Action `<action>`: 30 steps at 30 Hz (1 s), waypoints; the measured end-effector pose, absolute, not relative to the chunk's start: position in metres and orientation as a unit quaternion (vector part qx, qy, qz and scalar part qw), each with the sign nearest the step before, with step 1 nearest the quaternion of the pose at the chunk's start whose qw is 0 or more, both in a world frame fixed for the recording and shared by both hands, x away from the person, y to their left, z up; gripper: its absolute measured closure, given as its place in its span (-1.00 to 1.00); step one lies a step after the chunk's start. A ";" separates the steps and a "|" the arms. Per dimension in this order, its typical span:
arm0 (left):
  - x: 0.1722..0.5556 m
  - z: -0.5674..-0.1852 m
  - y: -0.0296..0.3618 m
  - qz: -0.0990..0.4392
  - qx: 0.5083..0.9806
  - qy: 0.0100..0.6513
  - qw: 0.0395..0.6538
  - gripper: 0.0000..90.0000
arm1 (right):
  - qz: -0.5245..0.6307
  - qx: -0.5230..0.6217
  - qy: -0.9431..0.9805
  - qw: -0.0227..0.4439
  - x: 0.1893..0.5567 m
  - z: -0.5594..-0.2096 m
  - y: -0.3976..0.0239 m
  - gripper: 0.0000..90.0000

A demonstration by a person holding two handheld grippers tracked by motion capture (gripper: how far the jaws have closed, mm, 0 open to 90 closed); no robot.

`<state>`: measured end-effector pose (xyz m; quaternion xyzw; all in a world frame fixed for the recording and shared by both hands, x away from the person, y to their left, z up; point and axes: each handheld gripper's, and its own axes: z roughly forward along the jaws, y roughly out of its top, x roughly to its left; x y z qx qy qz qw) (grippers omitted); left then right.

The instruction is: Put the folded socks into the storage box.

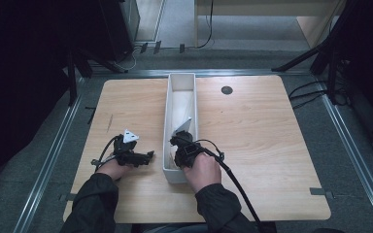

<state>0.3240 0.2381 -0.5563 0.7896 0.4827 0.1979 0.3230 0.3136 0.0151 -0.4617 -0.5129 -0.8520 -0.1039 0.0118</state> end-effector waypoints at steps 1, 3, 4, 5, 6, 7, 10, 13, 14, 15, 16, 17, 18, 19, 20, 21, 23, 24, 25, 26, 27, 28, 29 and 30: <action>0.324 -0.556 0.238 0.198 0.789 0.483 0.323 -1.00 | -0.104 -0.513 -0.852 0.014 0.314 -0.461 0.015 0.70; 0.324 -0.556 0.238 0.198 0.790 0.483 0.323 -1.00 | -0.105 -0.513 -0.852 0.021 0.315 -0.460 0.014 0.63; 0.324 -0.556 0.238 0.198 0.790 0.483 0.323 -1.00 | -0.104 -0.514 -0.851 0.024 0.315 -0.460 0.014 0.59; 0.324 -0.556 0.238 0.198 0.790 0.483 0.323 -1.00 | -0.104 -0.513 -0.852 0.026 0.315 -0.459 0.014 0.55; 0.324 -0.556 0.238 0.198 0.789 0.483 0.323 -1.00 | -0.106 -0.512 -0.852 0.028 0.315 -0.457 0.014 0.51; 0.324 -0.556 0.238 0.198 0.788 0.484 0.325 -1.00 | -0.106 -0.511 -0.853 0.030 0.316 -0.456 0.014 0.47; 0.324 -0.556 0.238 0.198 0.789 0.483 0.323 -1.00 | -0.109 -0.512 -0.851 0.032 0.317 -0.451 0.012 0.37; 0.324 -0.556 0.238 0.198 0.788 0.484 0.324 -1.00 | -0.120 -0.517 -0.847 0.042 0.318 -0.445 0.009 0.32; 0.324 -0.556 0.238 0.198 0.788 0.484 0.325 -1.00 | -0.124 -0.515 -0.847 0.048 0.319 -0.444 0.008 0.29; 0.324 -0.556 0.238 0.198 0.788 0.484 0.325 -1.00 | -0.125 -0.516 -0.846 0.050 0.319 -0.442 0.007 0.28; 0.324 -0.556 0.238 0.198 0.788 0.484 0.325 -1.00 | -0.125 -0.516 -0.846 0.051 0.319 -0.441 0.006 0.26; 0.324 -0.556 0.238 0.198 0.789 0.483 0.323 -1.00 | -0.129 -0.517 -0.845 0.053 0.319 -0.439 0.005 0.25; 0.324 -0.556 0.238 0.197 0.790 0.483 0.322 -1.00 | -0.133 -0.517 -0.843 0.056 0.320 -0.436 0.004 0.24; 0.324 -0.556 0.238 0.197 0.790 0.483 0.322 -1.00 | -0.136 -0.516 -0.844 0.055 0.320 -0.435 0.003 0.23; 0.324 -0.556 0.238 0.197 0.790 0.483 0.322 -1.00 | -0.138 -0.517 -0.843 0.055 0.320 -0.432 0.002 0.21; 0.324 -0.556 0.238 0.197 0.790 0.482 0.322 -1.00 | -0.139 -0.516 -0.843 0.054 0.321 -0.430 0.002 0.19; 0.324 -0.556 0.238 0.197 0.791 0.482 0.322 -1.00 | -0.145 -0.515 -0.843 0.053 0.321 -0.424 0.000 0.17; 0.324 -0.556 0.238 0.197 0.791 0.482 0.322 -1.00 | -0.145 -0.515 -0.843 0.053 0.321 -0.424 0.000 0.17; 0.324 -0.556 0.239 0.196 0.792 0.481 0.321 -1.00 | -0.152 -0.516 -0.841 0.054 0.323 -0.419 -0.003 0.14; 0.324 -0.556 0.239 0.196 0.792 0.481 0.320 -1.00 | -0.152 -0.517 -0.841 0.052 0.324 -0.417 -0.005 0.11; 0.325 -0.556 0.238 0.196 0.791 0.482 0.321 -1.00 | -0.152 -0.517 -0.841 0.051 0.325 -0.415 -0.006 0.09; 0.325 -0.556 0.238 0.197 0.791 0.482 0.321 -1.00 | -0.154 -0.515 -0.842 0.046 0.326 -0.413 -0.008 0.06; 0.325 -0.556 0.239 0.197 0.792 0.481 0.321 -1.00 | -0.154 -0.516 -0.842 0.043 0.328 -0.411 -0.010 0.04; 0.325 -0.556 0.239 0.197 0.792 0.481 0.321 -1.00 | -0.154 -0.516 -0.842 0.043 0.328 -0.411 -0.010 0.04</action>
